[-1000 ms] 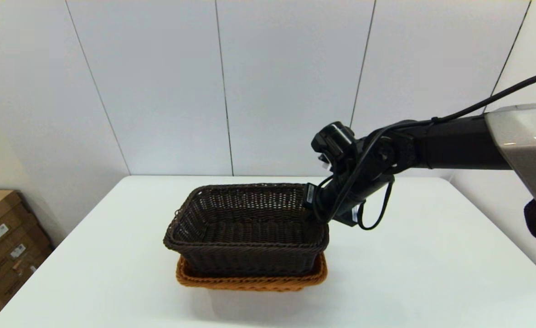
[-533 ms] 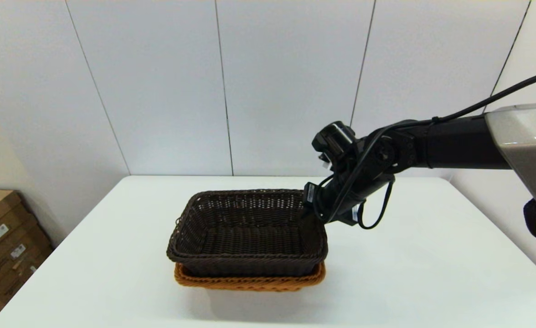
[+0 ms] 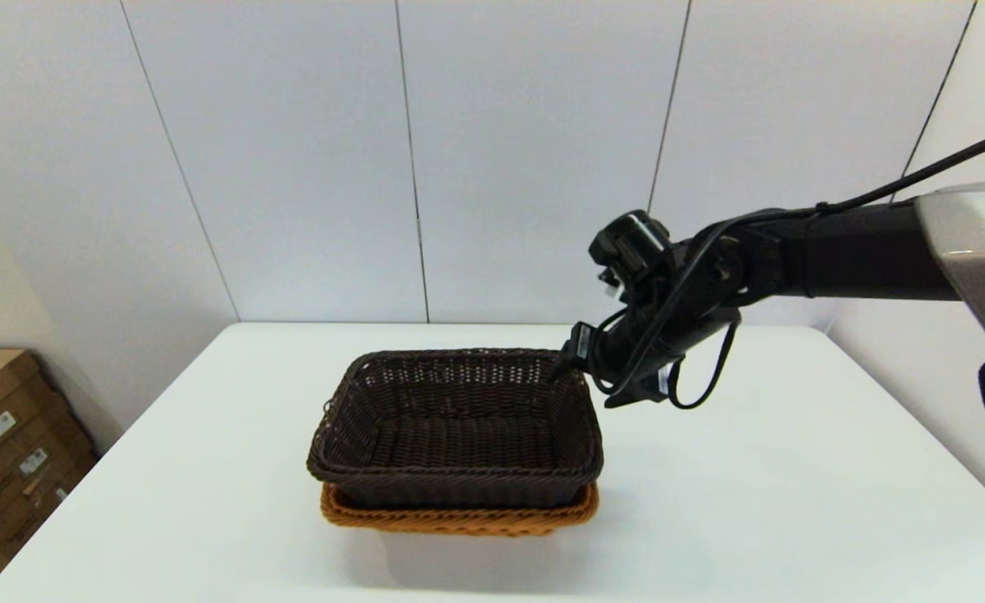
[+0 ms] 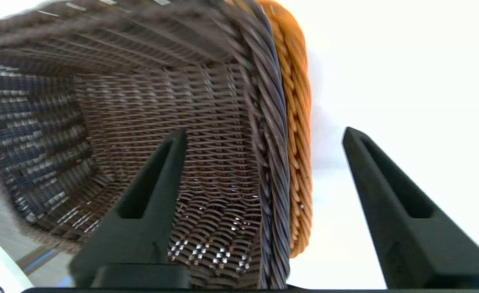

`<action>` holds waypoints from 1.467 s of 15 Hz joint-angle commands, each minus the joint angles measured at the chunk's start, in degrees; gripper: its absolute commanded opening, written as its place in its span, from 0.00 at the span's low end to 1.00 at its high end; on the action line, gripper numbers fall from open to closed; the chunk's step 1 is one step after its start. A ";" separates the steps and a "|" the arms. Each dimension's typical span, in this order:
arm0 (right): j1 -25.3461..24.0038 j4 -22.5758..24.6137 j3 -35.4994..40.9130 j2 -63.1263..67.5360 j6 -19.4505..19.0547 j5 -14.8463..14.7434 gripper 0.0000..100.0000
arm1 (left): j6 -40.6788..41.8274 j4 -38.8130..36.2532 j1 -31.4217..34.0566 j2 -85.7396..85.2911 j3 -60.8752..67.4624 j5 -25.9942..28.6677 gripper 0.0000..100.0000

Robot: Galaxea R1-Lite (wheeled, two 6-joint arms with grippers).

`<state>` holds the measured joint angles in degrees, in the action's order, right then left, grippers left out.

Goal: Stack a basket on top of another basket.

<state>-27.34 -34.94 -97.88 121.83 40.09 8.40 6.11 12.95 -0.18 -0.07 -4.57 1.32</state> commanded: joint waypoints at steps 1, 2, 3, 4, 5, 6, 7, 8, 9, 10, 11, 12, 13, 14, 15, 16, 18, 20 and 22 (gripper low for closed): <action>4.40 -0.75 0.06 -9.07 -5.47 -1.10 1.00 | 0.04 0.06 0.01 0.07 0.00 0.00 1.00; 5.55 -0.92 1.29 -12.76 -6.52 -2.42 1.00 | 0.04 0.06 0.01 0.07 0.00 0.00 1.00; 7.13 -0.83 3.57 -17.77 -9.25 -2.86 1.00 | 0.04 0.06 0.01 0.07 0.00 0.00 1.00; 8.53 -0.83 6.12 -22.34 -12.59 -3.04 1.00 | 0.04 0.06 0.01 0.07 0.00 0.00 1.00; 9.41 -0.83 9.02 -27.00 -15.49 -3.30 1.00 | 0.04 0.06 0.01 0.07 0.09 0.00 1.00; 10.38 -0.66 12.80 -32.71 -18.39 -3.39 1.00 | 0.04 0.06 0.01 0.07 0.00 0.00 1.00; 11.00 -0.66 16.76 -38.25 -21.64 -3.30 1.00 | 0.04 0.06 0.01 0.07 0.00 0.00 1.00; 11.79 -0.66 20.97 -44.23 -25.24 -3.21 1.00 | 0.04 0.06 0.01 0.07 0.00 0.00 1.00; 12.84 -0.75 25.37 -49.76 -28.32 -3.04 1.00 | 0.04 0.06 0.01 0.07 0.00 0.00 1.00; 14.25 -0.66 31.35 -56.71 -31.57 -3.04 1.00 | 0.04 0.06 0.01 0.07 0.00 0.00 1.00; 15.65 -0.66 35.92 -62.16 -33.68 -3.04 1.00 | 0.04 0.06 0.01 0.07 0.00 0.00 1.00; 16.62 -0.66 40.40 -67.87 -35.61 -3.04 1.00 | 0.04 0.06 0.01 0.07 0.00 0.00 1.00; 17.24 -0.66 44.70 -73.49 -36.84 -3.13 1.00 | 0.04 0.06 0.01 0.07 0.00 0.00 1.00; 17.76 -0.66 48.57 -79.21 -37.28 -3.30 1.00 | 0.04 0.06 0.01 0.07 0.00 0.00 1.00; 18.91 -0.75 52.09 -85.45 -37.37 -3.30 1.00 | 0.04 0.06 0.01 0.07 0.00 0.00 1.00; 19.52 -0.75 54.37 -90.02 -37.72 -3.30 1.00 | 0.04 0.06 0.01 0.07 0.00 0.00 1.00; 20.05 -0.66 59.03 -97.75 -39.83 -3.57 1.00 | 0.04 0.06 0.01 0.07 0.00 0.00 1.00; 20.14 -0.57 64.22 -103.82 -41.33 -7.17 1.00 | 0.04 0.06 0.01 0.07 0.00 0.00 1.00; 20.14 0.22 68.70 -105.57 -42.03 -12.27 1.00 | 0.04 0.06 0.01 0.07 0.00 0.00 1.00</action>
<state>-7.63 -35.11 -34.17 23.20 -1.05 0.46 6.11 12.92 -0.18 -0.07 -4.57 1.32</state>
